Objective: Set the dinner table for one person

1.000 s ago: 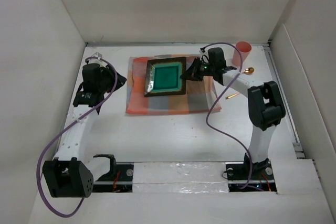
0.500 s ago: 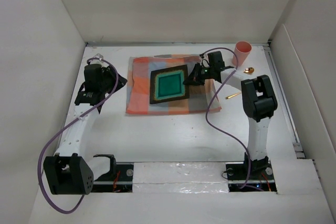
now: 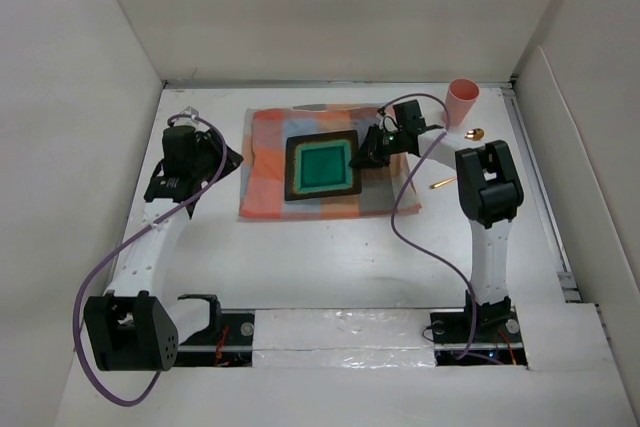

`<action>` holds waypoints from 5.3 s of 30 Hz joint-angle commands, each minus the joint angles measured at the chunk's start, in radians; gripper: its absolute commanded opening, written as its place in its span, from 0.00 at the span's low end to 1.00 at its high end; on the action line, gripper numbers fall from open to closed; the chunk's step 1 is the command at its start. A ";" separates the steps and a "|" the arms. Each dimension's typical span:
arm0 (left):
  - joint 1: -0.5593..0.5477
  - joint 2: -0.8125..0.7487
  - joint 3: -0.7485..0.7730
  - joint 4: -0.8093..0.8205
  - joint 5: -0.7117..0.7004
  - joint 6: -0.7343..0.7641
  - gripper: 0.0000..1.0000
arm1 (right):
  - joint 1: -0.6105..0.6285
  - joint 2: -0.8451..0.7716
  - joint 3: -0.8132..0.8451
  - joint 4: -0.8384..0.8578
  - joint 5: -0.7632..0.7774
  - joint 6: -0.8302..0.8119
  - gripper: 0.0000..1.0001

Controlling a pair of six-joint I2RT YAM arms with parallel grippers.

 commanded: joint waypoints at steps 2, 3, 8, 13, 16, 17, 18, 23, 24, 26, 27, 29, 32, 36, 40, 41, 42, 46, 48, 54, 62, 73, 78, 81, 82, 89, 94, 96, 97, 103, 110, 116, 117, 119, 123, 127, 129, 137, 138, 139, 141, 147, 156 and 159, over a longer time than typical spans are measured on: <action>0.000 -0.005 -0.008 0.046 0.001 -0.006 0.29 | 0.001 -0.018 0.078 -0.132 0.025 -0.098 0.29; 0.000 -0.003 -0.007 0.046 0.001 -0.006 0.29 | 0.001 -0.018 0.092 -0.154 0.056 -0.106 0.31; 0.000 0.003 -0.008 0.056 0.011 -0.009 0.29 | 0.010 -0.032 0.097 -0.216 0.114 -0.143 0.36; 0.000 0.012 -0.018 0.070 0.026 -0.014 0.29 | 0.001 -0.049 0.095 -0.211 0.136 -0.142 0.41; 0.000 0.018 -0.024 0.075 0.032 -0.015 0.29 | -0.009 -0.063 0.121 -0.248 0.157 -0.163 0.41; 0.000 0.018 -0.021 0.073 0.034 -0.015 0.29 | -0.009 -0.075 0.132 -0.269 0.165 -0.177 0.41; 0.000 0.017 -0.019 0.073 0.035 -0.015 0.29 | -0.031 -0.107 0.130 -0.277 0.176 -0.183 0.41; 0.000 0.016 0.013 0.033 0.072 -0.029 0.28 | -0.130 -0.221 0.149 -0.294 0.160 -0.198 0.15; 0.000 0.024 0.022 0.024 0.114 -0.034 0.25 | -0.153 -0.233 0.191 -0.295 0.163 -0.195 0.05; 0.000 0.033 0.037 0.019 0.167 -0.046 0.14 | -0.214 -0.247 0.250 -0.292 0.185 -0.174 0.00; 0.000 0.033 0.039 0.024 0.190 -0.058 0.07 | -0.231 -0.247 0.321 -0.297 0.243 -0.171 0.00; 0.000 0.021 0.042 0.029 0.219 -0.058 0.00 | -0.266 -0.227 0.415 -0.332 0.336 -0.174 0.00; 0.000 -0.012 0.039 0.000 0.176 -0.025 0.00 | -0.276 -0.154 0.674 -0.436 0.653 -0.220 0.00; 0.000 -0.019 0.019 -0.025 0.158 0.009 0.00 | -0.276 -0.026 0.851 -0.567 0.852 -0.263 0.15; 0.000 -0.011 -0.013 -0.013 0.190 0.014 0.11 | -0.276 0.054 0.951 -0.628 0.944 -0.316 0.49; 0.000 -0.007 -0.018 -0.013 0.198 0.012 0.12 | -0.265 0.060 0.951 -0.627 0.958 -0.338 0.54; 0.000 -0.002 -0.019 -0.011 0.201 0.014 0.15 | -0.265 0.074 0.951 -0.625 0.979 -0.345 0.55; 0.000 0.009 -0.015 -0.013 0.210 0.017 0.19 | -0.274 0.110 0.963 -0.630 1.018 -0.370 0.56; 0.000 0.013 -0.018 -0.010 0.221 0.015 0.19 | -0.274 0.127 0.963 -0.616 1.015 -0.399 0.56; 0.000 0.017 -0.041 0.006 0.238 0.008 0.19 | -0.274 0.186 0.937 -0.573 0.995 -0.468 0.55; 0.000 0.020 -0.058 0.006 0.235 0.008 0.19 | -0.285 0.239 0.960 -0.568 0.953 -0.473 0.44; 0.000 0.033 -0.051 0.004 0.233 0.003 0.19 | -0.265 0.246 1.044 -0.576 0.998 -0.459 0.00; 0.000 0.033 -0.061 0.019 0.238 -0.003 0.19 | -0.179 0.103 1.060 -0.522 0.912 -0.458 0.00; 0.000 0.033 -0.062 0.022 0.239 -0.008 0.19 | -0.135 0.095 1.060 -0.554 0.874 -0.459 0.00; 0.000 0.035 -0.061 0.023 0.239 -0.006 0.19 | -0.118 0.095 1.057 -0.562 0.861 -0.459 0.00; 0.000 0.046 -0.062 0.032 0.254 -0.005 0.19 | 0.019 0.126 1.022 -0.579 0.866 -0.484 0.00; 0.000 0.047 -0.070 0.036 0.262 -0.005 0.19 | 0.042 0.202 1.079 -0.577 0.889 -0.478 0.00; 0.000 0.046 -0.074 0.035 0.262 -0.003 0.19 | 0.042 0.228 1.113 -0.579 0.883 -0.468 0.00; 0.000 0.044 -0.076 0.036 0.261 -0.003 0.19 | 0.042 0.241 1.138 -0.584 0.880 -0.464 0.00; 0.000 0.033 -0.084 0.033 0.255 -0.003 0.19 | 0.051 0.250 1.086 -0.598 0.901 -0.462 0.00; 0.000 0.036 -0.090 0.042 0.258 -0.005 0.19 | 0.051 0.250 1.034 -0.620 0.907 -0.462 0.00; 0.000 0.038 -0.093 0.044 0.256 -0.005 0.19 | 0.060 0.259 1.026 -0.631 0.906 -0.467 0.00; 0.000 0.038 -0.093 0.044 0.255 -0.006 0.19 | 0.060 0.267 1.031 -0.640 0.903 -0.467 0.00; 0.000 0.038 -0.094 0.044 0.255 -0.006 0.19 | 0.060 0.282 1.041 -0.660 0.904 -0.468 0.00; 0.000 0.036 -0.096 0.045 0.250 -0.008 0.19 | 0.060 0.295 1.037 -0.679 0.895 -0.476 0.00; 0.000 0.041 -0.099 0.047 0.251 -0.008 0.19 | 0.060 0.305 1.042 -0.686 0.904 -0.481 0.00; 0.000 0.041 -0.099 0.049 0.250 -0.009 0.19 | 0.060 0.307 1.040 -0.686 0.904 -0.481 0.00; 0.000 0.040 -0.101 0.042 0.230 -0.012 0.20 | 0.060 0.290 1.045 -0.668 0.918 -0.481 0.28; 0.000 0.040 -0.101 0.036 0.224 -0.012 0.20 | 0.060 0.282 1.046 -0.662 0.921 -0.478 0.30; 0.000 0.040 -0.099 0.036 0.222 -0.011 0.20 | 0.060 0.276 1.048 -0.653 0.921 -0.477 0.36; 0.000 0.040 -0.099 0.038 0.224 -0.012 0.22 | 0.060 0.258 1.055 -0.648 0.917 -0.477 0.40; 0.000 0.044 -0.101 0.047 0.233 -0.017 0.25 | 0.051 0.192 1.069 -0.633 0.889 -0.450 0.51; 0.000 0.066 -0.101 0.062 0.264 -0.017 0.28 | -0.056 -0.073 0.847 -0.527 0.817 -0.343 0.64; -0.020 0.067 -0.101 0.067 0.262 -0.015 0.28 | -0.102 -0.230 0.628 -0.441 0.875 -0.278 0.46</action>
